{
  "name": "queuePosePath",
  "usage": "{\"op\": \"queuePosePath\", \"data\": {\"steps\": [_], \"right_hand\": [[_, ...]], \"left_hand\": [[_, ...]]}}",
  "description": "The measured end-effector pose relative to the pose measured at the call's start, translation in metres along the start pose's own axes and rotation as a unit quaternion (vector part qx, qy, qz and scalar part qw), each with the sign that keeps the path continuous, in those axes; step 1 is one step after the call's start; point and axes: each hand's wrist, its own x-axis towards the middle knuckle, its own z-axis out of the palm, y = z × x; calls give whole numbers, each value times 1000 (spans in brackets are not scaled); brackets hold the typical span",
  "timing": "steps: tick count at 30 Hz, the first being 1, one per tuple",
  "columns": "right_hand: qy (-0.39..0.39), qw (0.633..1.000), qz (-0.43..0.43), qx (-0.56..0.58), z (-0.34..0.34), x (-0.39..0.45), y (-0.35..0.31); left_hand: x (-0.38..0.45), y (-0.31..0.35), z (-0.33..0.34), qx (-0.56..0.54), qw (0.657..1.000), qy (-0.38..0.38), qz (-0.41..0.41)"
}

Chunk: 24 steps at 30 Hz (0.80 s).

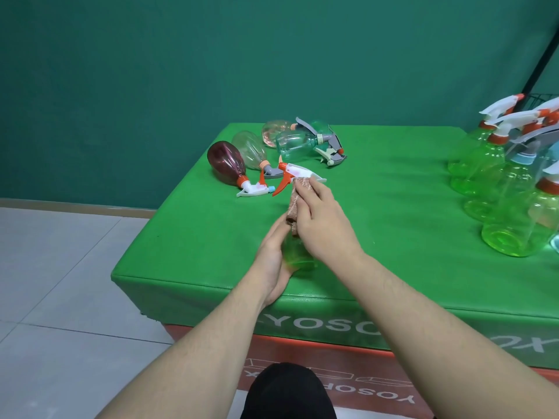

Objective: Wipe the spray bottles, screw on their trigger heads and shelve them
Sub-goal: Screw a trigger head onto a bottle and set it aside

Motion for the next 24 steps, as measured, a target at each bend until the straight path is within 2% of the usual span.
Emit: {"op": "queuePosePath", "data": {"steps": [3, 8, 11, 19, 24], "right_hand": [[1, 999, -28, -23, 3, -15, 3], [66, 982, -154, -88, 10, -39, 12], [75, 968, -200, -129, 14, -52, 14], [35, 967, -203, -151, 20, -80, 29], [9, 979, -167, -114, 16, -86, 34]], "left_hand": [[0, 1, 0, -2, 1000, 21, -6], [2, 0, 0, 25, 998, 55, -22], [3, -2, -1, 41, 996, 74, -31], [7, -4, -4, 6, 994, 110, 2], [7, -5, -5, -17, 995, 95, 12]]}}
